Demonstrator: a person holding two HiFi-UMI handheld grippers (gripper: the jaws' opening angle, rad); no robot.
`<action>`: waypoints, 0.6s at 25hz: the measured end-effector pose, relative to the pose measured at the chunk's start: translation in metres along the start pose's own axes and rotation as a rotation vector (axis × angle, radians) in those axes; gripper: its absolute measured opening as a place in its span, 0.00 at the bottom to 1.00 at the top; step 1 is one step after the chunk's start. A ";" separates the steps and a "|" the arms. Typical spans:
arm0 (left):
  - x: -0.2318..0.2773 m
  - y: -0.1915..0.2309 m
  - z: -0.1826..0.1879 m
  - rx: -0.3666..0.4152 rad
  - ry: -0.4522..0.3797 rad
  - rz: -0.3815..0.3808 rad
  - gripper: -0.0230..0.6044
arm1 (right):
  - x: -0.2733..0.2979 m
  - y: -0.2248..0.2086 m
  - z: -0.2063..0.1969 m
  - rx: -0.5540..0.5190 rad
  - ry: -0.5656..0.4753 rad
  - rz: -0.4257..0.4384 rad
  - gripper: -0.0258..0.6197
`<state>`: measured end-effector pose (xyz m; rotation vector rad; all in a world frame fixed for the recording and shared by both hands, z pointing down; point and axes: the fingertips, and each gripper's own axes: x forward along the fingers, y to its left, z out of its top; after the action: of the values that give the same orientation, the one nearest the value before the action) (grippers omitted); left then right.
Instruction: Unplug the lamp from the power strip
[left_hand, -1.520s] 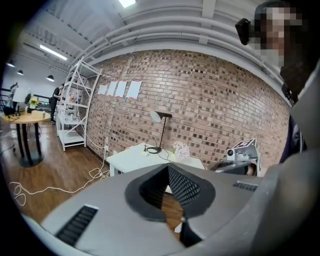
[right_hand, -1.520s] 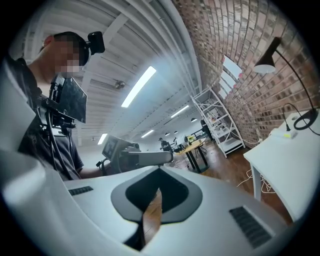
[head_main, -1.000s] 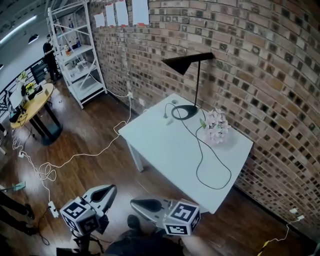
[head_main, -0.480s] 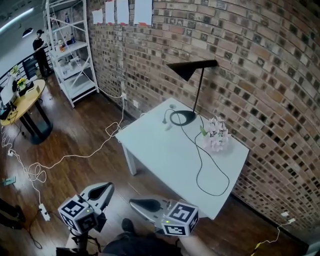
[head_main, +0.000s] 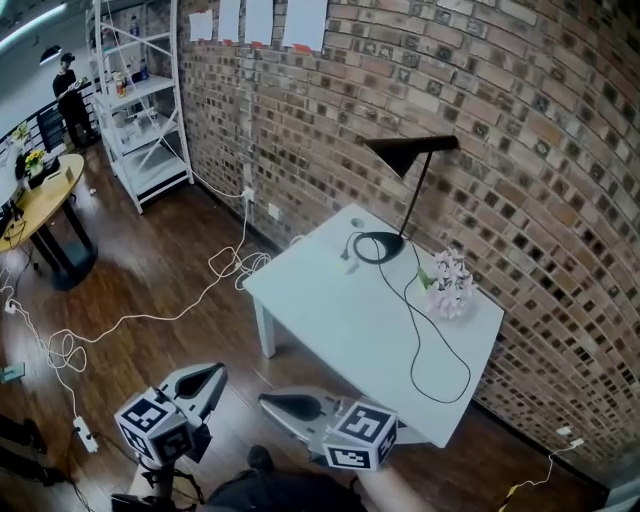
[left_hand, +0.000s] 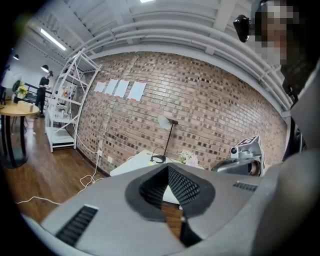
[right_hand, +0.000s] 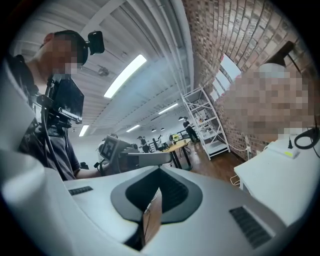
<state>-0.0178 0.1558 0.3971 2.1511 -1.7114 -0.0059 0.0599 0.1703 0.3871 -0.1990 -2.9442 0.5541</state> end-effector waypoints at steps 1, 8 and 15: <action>0.000 0.008 0.000 0.004 -0.003 -0.002 0.05 | 0.006 -0.002 0.001 0.000 0.001 -0.004 0.02; -0.010 0.067 -0.002 0.022 -0.028 -0.006 0.05 | 0.056 -0.009 0.005 -0.008 0.035 -0.024 0.02; -0.017 0.088 0.006 -0.071 -0.030 -0.006 0.05 | 0.081 -0.020 0.004 0.007 0.061 -0.073 0.02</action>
<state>-0.1063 0.1546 0.4147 2.1146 -1.6951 -0.1002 -0.0224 0.1629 0.3995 -0.1053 -2.8764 0.5386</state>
